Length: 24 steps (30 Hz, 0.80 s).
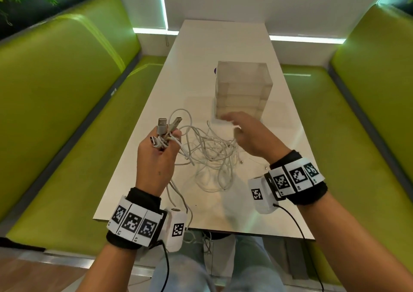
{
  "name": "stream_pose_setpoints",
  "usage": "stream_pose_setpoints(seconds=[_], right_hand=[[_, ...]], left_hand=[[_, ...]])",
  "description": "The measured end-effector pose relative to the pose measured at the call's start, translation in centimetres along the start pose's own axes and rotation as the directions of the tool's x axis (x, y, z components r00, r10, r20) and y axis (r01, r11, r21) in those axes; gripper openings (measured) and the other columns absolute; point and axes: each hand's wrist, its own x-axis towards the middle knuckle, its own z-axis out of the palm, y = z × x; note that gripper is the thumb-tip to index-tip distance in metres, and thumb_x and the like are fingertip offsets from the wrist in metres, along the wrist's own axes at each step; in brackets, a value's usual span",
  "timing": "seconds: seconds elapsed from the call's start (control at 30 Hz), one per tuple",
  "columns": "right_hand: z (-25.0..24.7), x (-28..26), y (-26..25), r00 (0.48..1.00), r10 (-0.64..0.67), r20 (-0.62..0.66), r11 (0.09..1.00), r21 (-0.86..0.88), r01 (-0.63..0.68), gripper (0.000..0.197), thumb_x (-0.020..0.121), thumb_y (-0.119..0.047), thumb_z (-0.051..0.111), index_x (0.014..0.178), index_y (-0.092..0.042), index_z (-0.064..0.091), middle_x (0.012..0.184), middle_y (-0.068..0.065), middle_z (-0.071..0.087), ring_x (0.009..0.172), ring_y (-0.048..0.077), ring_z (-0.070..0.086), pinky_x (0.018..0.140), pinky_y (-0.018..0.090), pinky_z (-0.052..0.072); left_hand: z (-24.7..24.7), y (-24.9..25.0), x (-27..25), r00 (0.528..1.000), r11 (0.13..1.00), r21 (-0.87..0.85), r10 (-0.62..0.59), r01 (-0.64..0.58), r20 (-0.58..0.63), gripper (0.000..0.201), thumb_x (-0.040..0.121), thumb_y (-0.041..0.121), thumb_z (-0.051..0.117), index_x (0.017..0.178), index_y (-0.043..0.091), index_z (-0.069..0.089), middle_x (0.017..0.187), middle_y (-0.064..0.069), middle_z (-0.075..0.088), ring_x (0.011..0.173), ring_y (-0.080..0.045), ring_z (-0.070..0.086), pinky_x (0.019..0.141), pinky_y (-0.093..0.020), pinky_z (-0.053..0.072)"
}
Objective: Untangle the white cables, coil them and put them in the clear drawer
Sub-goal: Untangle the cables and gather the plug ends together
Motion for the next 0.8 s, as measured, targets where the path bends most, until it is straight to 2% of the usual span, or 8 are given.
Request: stream_pose_setpoints(seconds=[0.1, 0.23, 0.33, 0.43, 0.53, 0.63, 0.73, 0.8], right_hand=[[0.3, -0.6, -2.7, 0.995, -0.034, 0.089, 0.959, 0.282, 0.008, 0.044, 0.09, -0.037, 0.06, 0.13, -0.022, 0.052, 0.123, -0.003, 0.058, 0.104, 0.011, 0.058, 0.084, 0.024, 0.048], [2.0, -1.1, -3.8, 0.997, -0.049, 0.059, 0.911, 0.412, 0.021, 0.023, 0.083, -0.021, 0.071, 0.104, -0.02, 0.061, 0.085, -0.002, 0.068, 0.07, 0.008, 0.062, 0.066, 0.023, 0.051], [2.3, -1.4, -3.2, 0.996, -0.07, 0.056, 0.924, 0.379, 0.043, 0.006, 0.084, -0.015, 0.068, 0.089, -0.014, 0.066, 0.074, -0.006, 0.062, 0.059, -0.001, 0.053, 0.059, 0.013, 0.044], [1.5, -1.5, -2.5, 0.994, -0.089, 0.066, 0.949, 0.31, 0.064, 0.003, 0.084, -0.014, 0.068, 0.086, -0.014, 0.066, 0.076, -0.008, 0.062, 0.062, 0.001, 0.051, 0.059, 0.01, 0.041], [0.8, -1.3, -0.5, 0.999, -0.031, 0.032, 0.987, 0.161, 0.025, 0.003, 0.085, -0.01, 0.066, 0.087, -0.01, 0.064, 0.078, -0.008, 0.06, 0.066, 0.003, 0.051, 0.063, 0.015, 0.04], [0.4, -0.7, 1.9, 0.994, 0.108, 0.027, 0.991, -0.08, -0.105, 0.004, 0.085, -0.012, 0.065, 0.088, -0.009, 0.065, 0.087, 0.0, 0.062, 0.08, 0.016, 0.057, 0.072, 0.028, 0.043], [0.7, -0.3, 4.0, 0.975, 0.223, 0.022, 0.959, -0.186, -0.215, 0.003, 0.084, -0.01, 0.064, 0.087, -0.009, 0.066, 0.098, 0.007, 0.066, 0.093, 0.025, 0.06, 0.078, 0.032, 0.044], [0.6, -0.5, 4.6, 0.963, 0.261, 0.07, 0.946, -0.219, -0.24, 0.011, 0.083, -0.004, 0.062, 0.092, -0.009, 0.067, 0.105, 0.008, 0.066, 0.098, 0.024, 0.06, 0.079, 0.029, 0.043]], left_hand=[[0.2, 0.1, -0.2, 1.0, 0.999, 0.026, 0.024, -0.024, -0.004, 0.021, 0.093, 0.006, 0.055, 0.08, 0.022, 0.059, 0.051, 0.017, 0.053, 0.048, 0.0, 0.043, 0.049, -0.011, 0.034], [-0.1, -0.3, -0.3, 1.0, 0.998, 0.065, 0.02, -0.02, -0.012, 0.019, 0.091, 0.009, 0.057, 0.082, 0.024, 0.061, 0.054, 0.016, 0.055, 0.049, 0.0, 0.043, 0.049, -0.013, 0.035], [-0.6, -0.6, -0.3, 0.999, 0.997, 0.077, -0.011, 0.014, -0.031, 0.022, 0.09, 0.006, 0.058, 0.082, 0.026, 0.063, 0.061, 0.012, 0.056, 0.051, 0.001, 0.045, 0.051, -0.014, 0.037], [-0.5, -0.6, -0.3, 0.995, 0.997, -0.023, -0.07, 0.069, -0.068, 0.013, 0.092, 0.005, 0.057, 0.09, 0.015, 0.066, 0.071, 0.006, 0.056, 0.058, 0.003, 0.05, 0.058, -0.01, 0.04], [-0.7, -0.9, 0.1, 0.978, 0.985, -0.119, -0.139, 0.122, -0.153, 0.012, 0.093, 0.01, 0.056, 0.093, 0.006, 0.067, 0.06, 0.006, 0.048, 0.064, -0.008, 0.046, 0.058, -0.018, 0.038], [-1.3, -1.1, 0.4, 0.975, 0.992, -0.083, -0.113, 0.099, -0.19, 0.014, 0.093, 0.01, 0.057, 0.087, 0.013, 0.069, 0.064, -0.024, 0.053, 0.062, -0.007, 0.057, 0.052, -0.018, 0.033], [-1.5, -1.1, 0.4, 0.987, 0.997, 0.003, -0.074, 0.075, -0.144, 0.025, 0.091, 0.008, 0.059, 0.074, 0.027, 0.063, 0.053, 0.006, 0.049, 0.051, -0.001, 0.04, 0.051, -0.021, 0.033], [-1.5, -1.1, 0.2, 0.995, 0.996, 0.054, -0.066, 0.07, -0.07, 0.021, 0.09, 0.011, 0.06, 0.08, 0.029, 0.064, 0.051, 0.016, 0.05, 0.05, -0.001, 0.037, 0.05, -0.019, 0.034]])
